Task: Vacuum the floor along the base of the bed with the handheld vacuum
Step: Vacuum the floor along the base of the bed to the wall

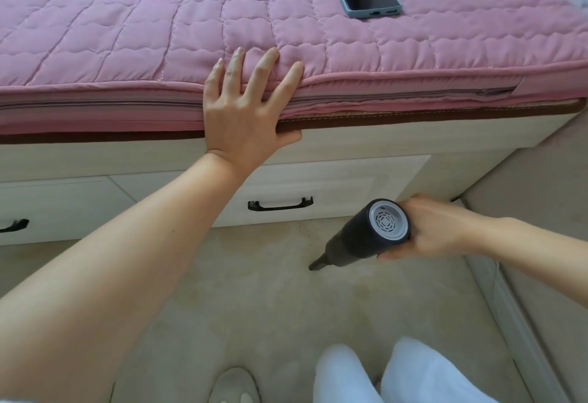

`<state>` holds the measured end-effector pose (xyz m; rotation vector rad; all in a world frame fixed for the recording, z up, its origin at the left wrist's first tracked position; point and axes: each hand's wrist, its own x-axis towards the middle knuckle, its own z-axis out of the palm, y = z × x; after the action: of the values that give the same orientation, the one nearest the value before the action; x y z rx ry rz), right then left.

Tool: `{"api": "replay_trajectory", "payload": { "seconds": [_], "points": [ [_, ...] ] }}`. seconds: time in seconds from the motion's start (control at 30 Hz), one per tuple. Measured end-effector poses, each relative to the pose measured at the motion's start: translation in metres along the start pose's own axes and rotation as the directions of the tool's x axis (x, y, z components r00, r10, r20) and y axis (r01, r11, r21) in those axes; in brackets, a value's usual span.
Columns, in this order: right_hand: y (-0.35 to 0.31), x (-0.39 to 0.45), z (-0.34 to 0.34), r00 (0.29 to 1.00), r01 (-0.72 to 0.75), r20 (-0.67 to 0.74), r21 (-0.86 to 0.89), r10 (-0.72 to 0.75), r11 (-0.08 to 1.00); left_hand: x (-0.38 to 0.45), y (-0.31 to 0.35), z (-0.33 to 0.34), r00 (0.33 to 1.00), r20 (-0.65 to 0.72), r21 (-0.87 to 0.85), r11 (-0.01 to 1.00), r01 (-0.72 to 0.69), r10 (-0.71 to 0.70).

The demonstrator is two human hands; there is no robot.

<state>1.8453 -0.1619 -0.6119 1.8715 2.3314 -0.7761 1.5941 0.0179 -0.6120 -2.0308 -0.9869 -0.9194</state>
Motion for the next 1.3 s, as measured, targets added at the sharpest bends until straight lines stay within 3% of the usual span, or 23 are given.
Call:
{"api": "replay_trajectory", "payload": {
  "seconds": [0.2, 0.5, 0.7, 1.07, 1.3],
  "points": [
    [0.008, -0.005, -0.010, 0.997, 0.022, 0.079, -0.038, -0.019, 0.999, 0.001, 0.001, -0.002, 1.000, 0.008, -0.003, 1.000, 0.007, -0.007],
    [0.012, 0.010, -0.008, 0.999, 0.044, -0.018, -0.075, -0.045, 0.996, -0.002, 0.001, 0.004, 0.998, -0.055, -0.002, 1.000, 0.025, -0.025],
    [0.021, 0.003, -0.003, 0.998, 0.068, 0.001, -0.057, -0.069, 0.996, -0.003, 0.000, 0.007, 0.997, -0.072, 0.015, 1.000, 0.025, -0.024],
    [0.027, 0.007, 0.007, 0.998, 0.000, -0.069, 0.000, 0.000, 1.000, 0.002, 0.009, -0.007, 0.997, -0.047, -0.031, 0.998, 0.063, -0.065],
    [0.035, 0.010, 0.012, 0.992, 0.016, -0.126, -0.083, -0.027, 0.996, 0.020, 0.040, -0.003, 0.998, -0.039, -0.073, 0.997, 0.036, -0.039]
  ]
}}
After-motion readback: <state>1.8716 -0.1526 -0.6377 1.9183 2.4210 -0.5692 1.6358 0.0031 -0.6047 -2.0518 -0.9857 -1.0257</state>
